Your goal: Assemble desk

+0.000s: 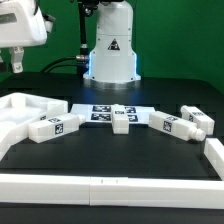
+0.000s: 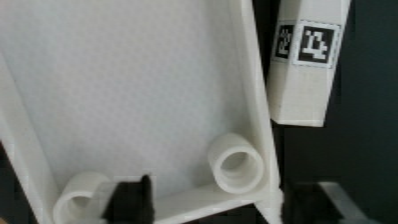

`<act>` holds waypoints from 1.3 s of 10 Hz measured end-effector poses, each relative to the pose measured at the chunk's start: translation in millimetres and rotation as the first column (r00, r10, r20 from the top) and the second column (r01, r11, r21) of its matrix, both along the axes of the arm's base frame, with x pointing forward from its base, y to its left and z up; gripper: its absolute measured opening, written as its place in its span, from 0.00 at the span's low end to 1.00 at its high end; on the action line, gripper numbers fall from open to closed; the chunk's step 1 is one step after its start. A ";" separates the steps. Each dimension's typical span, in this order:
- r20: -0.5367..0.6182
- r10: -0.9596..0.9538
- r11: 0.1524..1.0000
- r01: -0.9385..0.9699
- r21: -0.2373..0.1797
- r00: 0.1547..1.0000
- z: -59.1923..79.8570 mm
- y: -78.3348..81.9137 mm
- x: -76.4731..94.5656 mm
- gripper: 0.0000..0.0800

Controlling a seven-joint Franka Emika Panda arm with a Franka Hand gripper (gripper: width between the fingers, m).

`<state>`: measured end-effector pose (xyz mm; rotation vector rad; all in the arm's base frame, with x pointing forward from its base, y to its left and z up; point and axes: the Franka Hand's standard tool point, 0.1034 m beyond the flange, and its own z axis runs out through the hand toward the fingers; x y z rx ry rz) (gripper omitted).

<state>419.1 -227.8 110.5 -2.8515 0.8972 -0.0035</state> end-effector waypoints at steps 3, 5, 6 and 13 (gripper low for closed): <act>-0.051 0.027 1.000 -0.027 -0.003 0.998 -27.2 -22.6 -35.4 0.76; -0.062 0.054 0.997 -0.057 -0.049 0.997 -48.1 -47.1 -53.9 0.81; -0.067 0.047 0.997 -0.051 -0.064 0.997 -59.3 -51.5 -59.3 0.81; -0.109 0.098 0.982 -0.113 -0.149 0.989 -100.4 -50.3 -75.0 0.69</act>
Offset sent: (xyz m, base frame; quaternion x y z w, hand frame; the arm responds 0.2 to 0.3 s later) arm -0.0496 -0.0476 -0.0446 -0.0341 0.0228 -0.0190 0.9990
